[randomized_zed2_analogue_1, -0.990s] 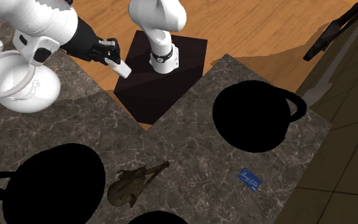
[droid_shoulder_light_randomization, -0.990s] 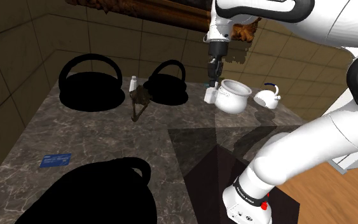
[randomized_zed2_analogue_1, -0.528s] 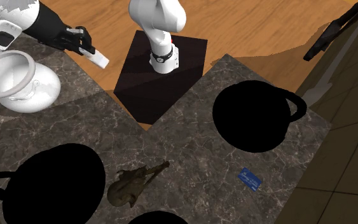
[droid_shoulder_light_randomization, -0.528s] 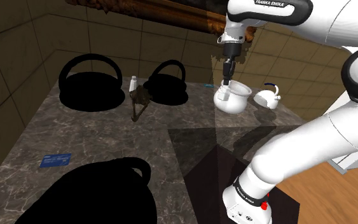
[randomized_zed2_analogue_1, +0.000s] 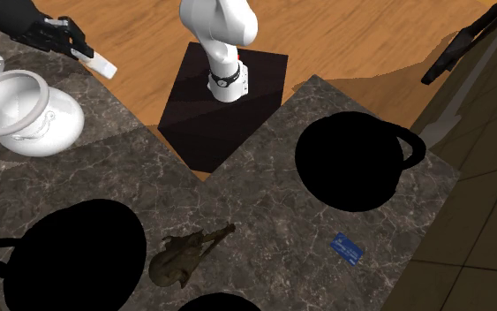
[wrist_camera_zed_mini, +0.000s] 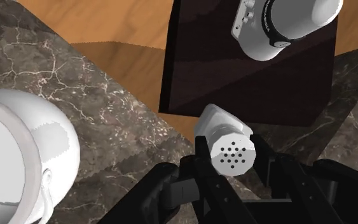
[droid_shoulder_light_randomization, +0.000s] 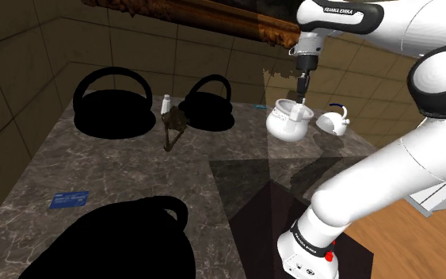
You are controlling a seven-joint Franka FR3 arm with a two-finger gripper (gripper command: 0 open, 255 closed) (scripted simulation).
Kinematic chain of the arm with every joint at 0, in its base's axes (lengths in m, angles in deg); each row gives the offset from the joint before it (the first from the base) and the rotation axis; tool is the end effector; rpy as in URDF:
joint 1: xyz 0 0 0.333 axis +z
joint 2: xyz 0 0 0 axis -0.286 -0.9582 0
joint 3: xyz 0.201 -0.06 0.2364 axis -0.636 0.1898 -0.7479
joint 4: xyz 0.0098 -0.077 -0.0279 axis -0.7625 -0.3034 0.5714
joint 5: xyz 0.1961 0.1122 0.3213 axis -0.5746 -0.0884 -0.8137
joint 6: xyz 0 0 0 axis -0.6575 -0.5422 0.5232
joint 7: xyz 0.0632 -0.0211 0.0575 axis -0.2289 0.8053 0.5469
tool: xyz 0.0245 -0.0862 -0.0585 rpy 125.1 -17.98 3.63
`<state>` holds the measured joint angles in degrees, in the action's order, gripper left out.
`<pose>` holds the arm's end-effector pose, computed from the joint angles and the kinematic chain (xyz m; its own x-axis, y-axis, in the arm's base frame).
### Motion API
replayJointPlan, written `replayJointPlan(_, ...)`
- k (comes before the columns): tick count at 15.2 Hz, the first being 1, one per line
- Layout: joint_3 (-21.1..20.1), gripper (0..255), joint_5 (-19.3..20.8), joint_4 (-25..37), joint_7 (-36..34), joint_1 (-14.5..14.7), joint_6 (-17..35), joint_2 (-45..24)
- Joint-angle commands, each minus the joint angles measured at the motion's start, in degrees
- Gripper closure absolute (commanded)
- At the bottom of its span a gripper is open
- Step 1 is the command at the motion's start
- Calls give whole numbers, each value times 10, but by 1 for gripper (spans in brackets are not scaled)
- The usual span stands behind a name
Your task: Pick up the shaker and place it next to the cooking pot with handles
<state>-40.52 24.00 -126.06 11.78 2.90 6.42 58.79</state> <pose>0.3388 -0.2624 0.5908 0.9415 0.1839 -0.2825 0.1382 -0.9750 -0.1741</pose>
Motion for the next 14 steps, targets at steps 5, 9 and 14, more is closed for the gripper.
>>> replayJointPlan(5,60,255,23,56,96,-29,14,-61)
replayJointPlan(9,99,255,25,109,164,-51,20,-115)
replayJointPlan(14,122,255,19,131,205,-69,39,-153)
